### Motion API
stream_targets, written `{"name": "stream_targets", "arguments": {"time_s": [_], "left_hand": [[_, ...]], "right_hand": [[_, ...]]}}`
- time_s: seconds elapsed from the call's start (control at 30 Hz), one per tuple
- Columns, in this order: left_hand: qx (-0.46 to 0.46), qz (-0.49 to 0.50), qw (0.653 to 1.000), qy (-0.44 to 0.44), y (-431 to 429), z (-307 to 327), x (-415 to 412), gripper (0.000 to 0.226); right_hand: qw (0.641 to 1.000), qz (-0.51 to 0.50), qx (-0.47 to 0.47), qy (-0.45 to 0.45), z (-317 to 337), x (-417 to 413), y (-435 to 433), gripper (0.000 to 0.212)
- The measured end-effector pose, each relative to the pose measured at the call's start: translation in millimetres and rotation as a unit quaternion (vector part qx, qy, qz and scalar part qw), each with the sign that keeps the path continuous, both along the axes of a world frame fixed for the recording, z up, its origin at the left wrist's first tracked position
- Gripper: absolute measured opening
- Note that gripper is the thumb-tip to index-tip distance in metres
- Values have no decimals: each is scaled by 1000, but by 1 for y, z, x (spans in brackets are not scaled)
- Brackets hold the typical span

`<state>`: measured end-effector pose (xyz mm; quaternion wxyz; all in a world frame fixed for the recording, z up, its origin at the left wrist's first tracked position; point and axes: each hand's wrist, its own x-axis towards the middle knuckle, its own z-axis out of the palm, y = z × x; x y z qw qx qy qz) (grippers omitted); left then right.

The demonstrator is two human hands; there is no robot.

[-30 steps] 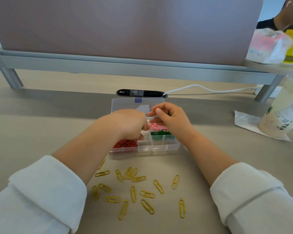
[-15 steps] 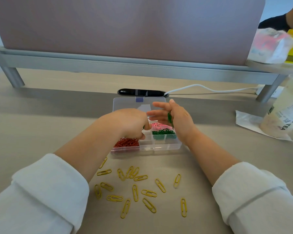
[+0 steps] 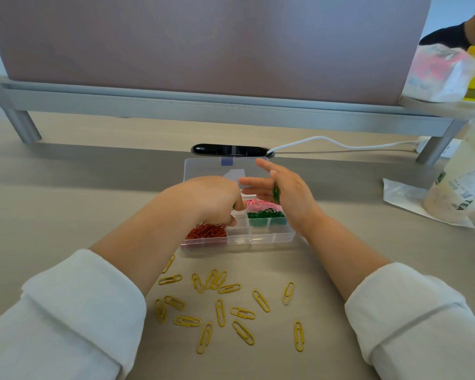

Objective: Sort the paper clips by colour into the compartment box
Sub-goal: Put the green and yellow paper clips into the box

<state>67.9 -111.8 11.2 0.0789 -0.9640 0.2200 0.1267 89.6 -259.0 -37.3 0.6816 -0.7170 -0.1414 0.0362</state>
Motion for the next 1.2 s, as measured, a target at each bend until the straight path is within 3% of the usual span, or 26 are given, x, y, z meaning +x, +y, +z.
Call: {"name": "stream_targets", "arguments": {"time_s": [0.17,0.33,0.53,0.63,0.7,0.8,0.93,1.07,1.13,1.2], "left_hand": [[-4,1,1000,0,-1,0,-1,41],[-13,10,1000,4,0,-1,0,41],[-12,14,1000,3,0,-1,-1,42],[-4,14,1000,-2,1,-1,-1,40],[-3,16,1000,-3,1,-1,-1,41],[-3,25,1000,4,2,-1,-1,45],[-25,32,999,27,7,4,1,47],[-71,45,996,14,6,7,1,36],[-137,55,989,-25,2,9,0,29],[-265,81,959,-55,-4,10,0,35]], "right_hand": [[1000,2,-23,-8,0,-1,-1,52],[999,19,-44,-6,1,-2,1,43],[999,-20,-41,-8,0,-1,1,55],[997,-67,-17,-24,1,0,2,44],[988,-131,-60,-55,0,2,0,32],[957,-194,-198,-81,5,7,-12,21],[938,-70,-336,-53,11,0,-30,13],[901,15,-420,-105,8,-11,-31,12],[891,18,-437,-118,9,-13,-30,20],[892,10,-433,-128,9,-14,-30,26]]}}
